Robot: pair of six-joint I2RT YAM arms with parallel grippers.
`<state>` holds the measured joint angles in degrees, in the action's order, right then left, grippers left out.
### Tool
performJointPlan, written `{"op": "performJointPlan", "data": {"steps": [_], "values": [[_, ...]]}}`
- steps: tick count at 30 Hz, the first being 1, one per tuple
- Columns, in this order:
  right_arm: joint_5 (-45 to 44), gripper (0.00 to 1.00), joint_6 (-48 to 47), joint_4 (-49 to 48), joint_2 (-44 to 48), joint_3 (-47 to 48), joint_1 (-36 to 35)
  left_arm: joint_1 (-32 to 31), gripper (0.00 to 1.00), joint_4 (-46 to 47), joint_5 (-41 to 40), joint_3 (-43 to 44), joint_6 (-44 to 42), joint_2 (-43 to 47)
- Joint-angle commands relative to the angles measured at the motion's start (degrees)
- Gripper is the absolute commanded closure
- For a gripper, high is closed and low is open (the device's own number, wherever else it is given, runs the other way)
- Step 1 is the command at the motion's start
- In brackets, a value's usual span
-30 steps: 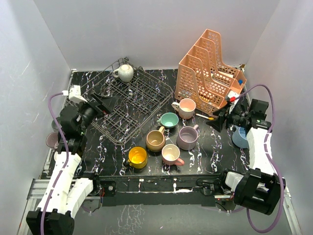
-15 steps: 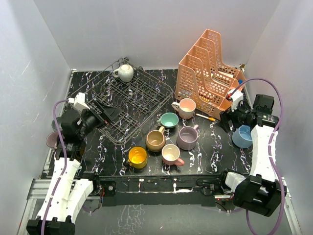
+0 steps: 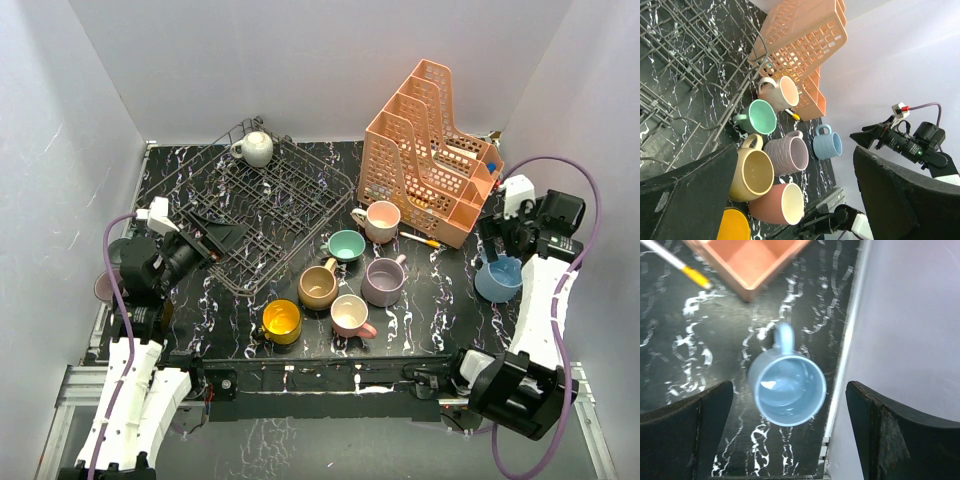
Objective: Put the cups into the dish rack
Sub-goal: Pick up the cup at the center of the board.
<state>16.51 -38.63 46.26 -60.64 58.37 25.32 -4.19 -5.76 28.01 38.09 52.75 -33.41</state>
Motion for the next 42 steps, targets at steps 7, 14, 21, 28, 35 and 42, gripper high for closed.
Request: {"op": "performJointPlan", "data": {"steps": [7,14,21,28,35,42], "values": [[-1.0,0.01,0.6,-8.3,-6.1,2.3,12.3,0.4,0.03,5.7,3.9,-1.9,3.7,-2.5],[-1.2,0.2,-1.5,-11.0,-9.6,-0.6,15.0,0.4,0.03,6.4,4.6,-2.0,4.2,-3.6],[-0.9,0.43,-1.9,-12.8,-11.9,-4.4,15.0,0.4,0.03,6.9,5.2,-2.4,5.0,-3.9],[-0.9,0.5,-2.6,-14.1,-15.3,-7.2,15.1,0.4,0.03,6.9,5.5,-2.1,4.9,-4.3],[0.1,0.64,-3.6,-14.5,-19.2,-8.9,15.1,0.4,0.03,8.3,6.2,-2.7,5.8,-4.6],[-0.2,0.9,-5.5,-14.8,-19.5,-9.5,15.1,0.4,0.03,8.9,7.0,-2.4,6.4,-4.7]]}}
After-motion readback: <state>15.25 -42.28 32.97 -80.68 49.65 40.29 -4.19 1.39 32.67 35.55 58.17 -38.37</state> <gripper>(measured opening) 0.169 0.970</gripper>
